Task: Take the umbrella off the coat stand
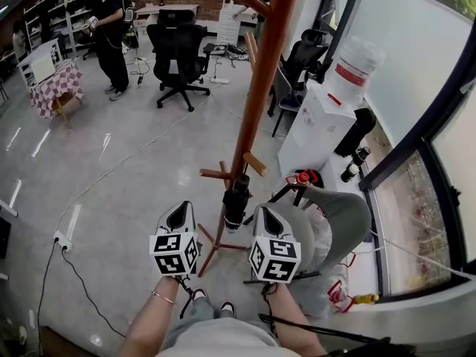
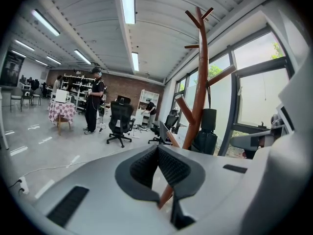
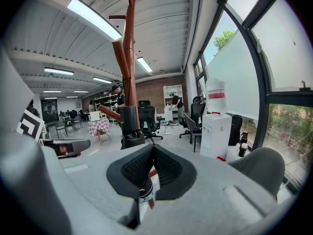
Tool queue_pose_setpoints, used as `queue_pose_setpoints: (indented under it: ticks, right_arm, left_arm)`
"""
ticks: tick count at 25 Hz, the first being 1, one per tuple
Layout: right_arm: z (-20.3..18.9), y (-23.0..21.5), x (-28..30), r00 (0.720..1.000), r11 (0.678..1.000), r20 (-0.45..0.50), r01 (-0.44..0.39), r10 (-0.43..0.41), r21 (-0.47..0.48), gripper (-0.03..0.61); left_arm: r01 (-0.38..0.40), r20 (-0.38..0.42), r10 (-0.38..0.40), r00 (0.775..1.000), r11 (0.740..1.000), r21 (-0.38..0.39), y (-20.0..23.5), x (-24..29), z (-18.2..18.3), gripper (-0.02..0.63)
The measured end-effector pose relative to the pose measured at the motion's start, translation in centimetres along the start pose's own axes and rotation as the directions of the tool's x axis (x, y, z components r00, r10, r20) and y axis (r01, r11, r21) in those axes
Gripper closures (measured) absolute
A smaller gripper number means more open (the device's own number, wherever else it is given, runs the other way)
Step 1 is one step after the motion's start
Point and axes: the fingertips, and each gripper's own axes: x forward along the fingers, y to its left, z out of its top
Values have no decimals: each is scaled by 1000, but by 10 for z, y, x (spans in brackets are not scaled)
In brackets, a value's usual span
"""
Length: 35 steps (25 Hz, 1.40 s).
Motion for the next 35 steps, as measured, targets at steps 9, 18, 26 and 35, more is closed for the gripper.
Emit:
queue_pose_setpoints:
  ticks: [9, 18, 26, 35]
  right_arm:
    - [-30, 6, 2, 998, 999, -57, -32, 31, -8, 573]
    - [-41, 20, 10, 990, 993, -68, -119, 121, 23, 559]
    - [-49, 29, 18, 983, 987, -93, -157, 158, 15, 504]
    - [-51, 38, 29, 980, 985, -101, -171, 171, 10, 375]
  left_arm:
    - [-30, -45, 29, 999, 999, -15, 5, -3, -30, 609]
    - [-37, -73, 35, 997, 999, -24, 8, -1, -46, 609]
    - [-51, -85, 48, 995, 998, -32, 15, -1, -52, 609]
    - [-78, -91, 74, 993, 996, -41, 29, -10, -55, 609]
